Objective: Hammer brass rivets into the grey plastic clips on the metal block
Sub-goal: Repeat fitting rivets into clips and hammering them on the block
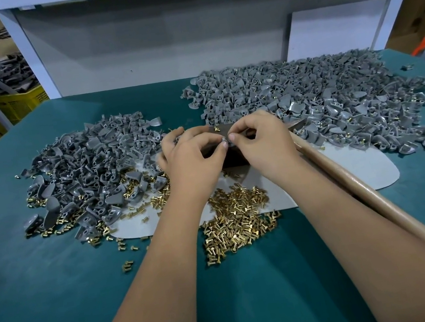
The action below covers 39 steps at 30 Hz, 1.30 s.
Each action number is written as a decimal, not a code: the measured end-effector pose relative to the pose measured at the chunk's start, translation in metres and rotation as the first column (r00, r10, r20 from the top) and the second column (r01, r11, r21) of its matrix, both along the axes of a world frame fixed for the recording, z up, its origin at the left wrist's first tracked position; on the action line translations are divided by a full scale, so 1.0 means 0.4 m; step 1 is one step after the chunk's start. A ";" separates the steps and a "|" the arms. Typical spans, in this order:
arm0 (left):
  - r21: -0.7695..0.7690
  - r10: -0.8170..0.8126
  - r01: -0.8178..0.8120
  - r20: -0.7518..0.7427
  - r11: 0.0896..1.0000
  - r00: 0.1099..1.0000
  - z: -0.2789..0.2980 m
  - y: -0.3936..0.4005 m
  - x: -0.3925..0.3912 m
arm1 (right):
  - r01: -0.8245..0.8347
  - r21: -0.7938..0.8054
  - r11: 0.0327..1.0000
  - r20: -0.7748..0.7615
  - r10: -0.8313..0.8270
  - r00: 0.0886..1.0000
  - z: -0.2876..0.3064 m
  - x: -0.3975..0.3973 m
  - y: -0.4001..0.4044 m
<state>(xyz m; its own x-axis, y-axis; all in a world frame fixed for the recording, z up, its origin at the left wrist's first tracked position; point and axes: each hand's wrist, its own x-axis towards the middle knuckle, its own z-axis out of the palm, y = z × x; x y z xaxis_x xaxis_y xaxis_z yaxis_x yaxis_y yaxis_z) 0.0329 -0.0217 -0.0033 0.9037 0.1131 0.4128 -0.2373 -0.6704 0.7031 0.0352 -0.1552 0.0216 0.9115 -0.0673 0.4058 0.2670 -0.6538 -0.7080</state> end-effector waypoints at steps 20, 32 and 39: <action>-0.077 -0.005 0.002 -0.037 0.997 0.999 0.002 -0.002 -0.014 | 0.009 -0.167 0.986 -0.075 -0.022 0.997 0.019 0.015 0.005; -0.008 0.010 -0.010 -0.042 1.000 0.999 0.003 -0.002 -0.010 | -0.065 0.315 0.947 -0.142 0.115 0.983 0.012 -0.005 -0.033; -0.010 0.003 -0.003 -0.027 1.000 1.000 0.003 -0.002 -0.008 | -0.052 -0.005 0.999 -0.031 0.051 0.998 -0.003 0.007 -0.009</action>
